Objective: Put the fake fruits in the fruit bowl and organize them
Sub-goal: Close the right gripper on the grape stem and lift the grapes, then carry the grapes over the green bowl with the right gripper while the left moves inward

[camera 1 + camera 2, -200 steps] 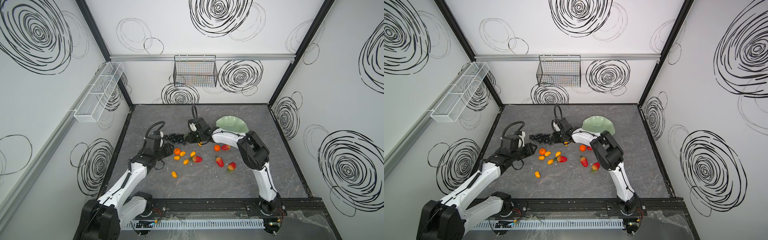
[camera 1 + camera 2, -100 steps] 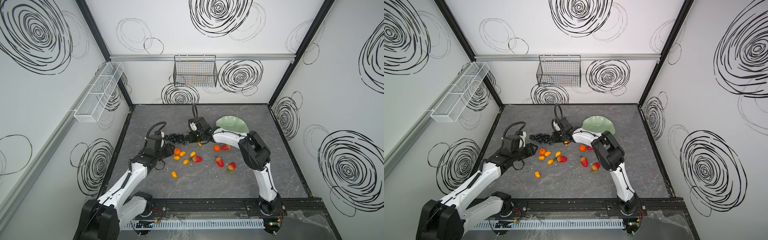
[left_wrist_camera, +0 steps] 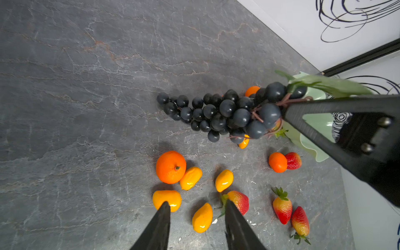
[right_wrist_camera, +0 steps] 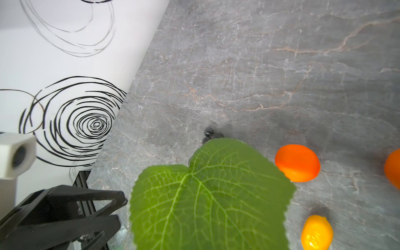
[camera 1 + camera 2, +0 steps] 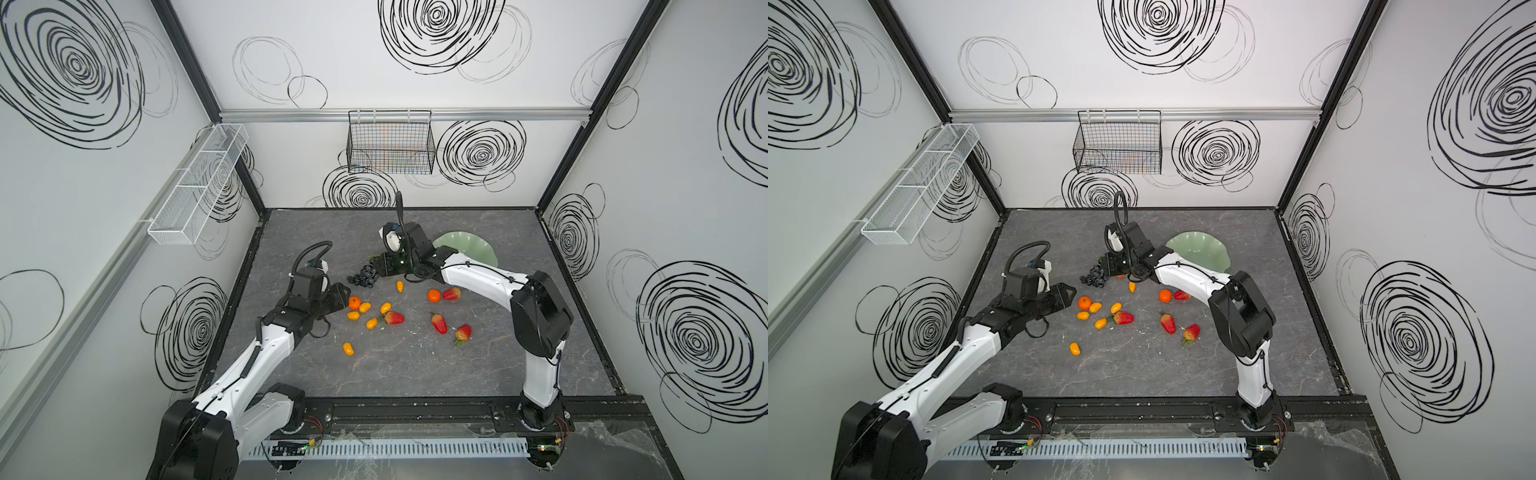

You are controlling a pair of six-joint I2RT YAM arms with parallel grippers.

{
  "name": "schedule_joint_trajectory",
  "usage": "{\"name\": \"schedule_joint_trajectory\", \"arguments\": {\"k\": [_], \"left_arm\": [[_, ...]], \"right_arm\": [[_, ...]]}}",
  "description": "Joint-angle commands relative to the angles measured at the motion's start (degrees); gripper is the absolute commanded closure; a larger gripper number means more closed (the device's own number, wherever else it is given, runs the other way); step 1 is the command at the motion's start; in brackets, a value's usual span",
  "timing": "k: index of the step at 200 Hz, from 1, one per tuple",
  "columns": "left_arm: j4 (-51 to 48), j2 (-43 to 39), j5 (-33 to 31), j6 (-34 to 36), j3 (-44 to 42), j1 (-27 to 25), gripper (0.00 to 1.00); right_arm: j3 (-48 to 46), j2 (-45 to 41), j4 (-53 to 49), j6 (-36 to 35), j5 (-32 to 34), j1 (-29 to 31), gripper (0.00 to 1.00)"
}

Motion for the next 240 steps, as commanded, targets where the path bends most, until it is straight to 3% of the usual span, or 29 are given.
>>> {"name": "schedule_joint_trajectory", "arguments": {"k": [1,93,143,199,240], "left_arm": [[0.59,-0.59,-0.86,0.38,2.60,-1.38,0.52],[0.99,1.62,-11.40,1.12,6.87,-16.17,0.48],[5.89,4.34,-14.94,0.77,8.56,-24.62,0.46],[13.48,10.66,-18.58,1.29,11.30,-33.51,0.42],[18.00,18.55,-17.08,1.12,15.26,-35.73,0.42]], "right_arm": [[-0.57,-3.85,-0.93,-0.35,1.24,0.51,1.00],[-6.88,-21.67,-4.12,0.92,4.55,0.22,1.00],[-15.85,-34.12,-0.01,0.92,5.90,-3.37,1.00],[-21.57,-43.32,-2.23,-0.03,5.02,-12.65,1.00],[-25.48,-44.87,-0.39,-0.27,-0.31,-22.41,1.00]]}}
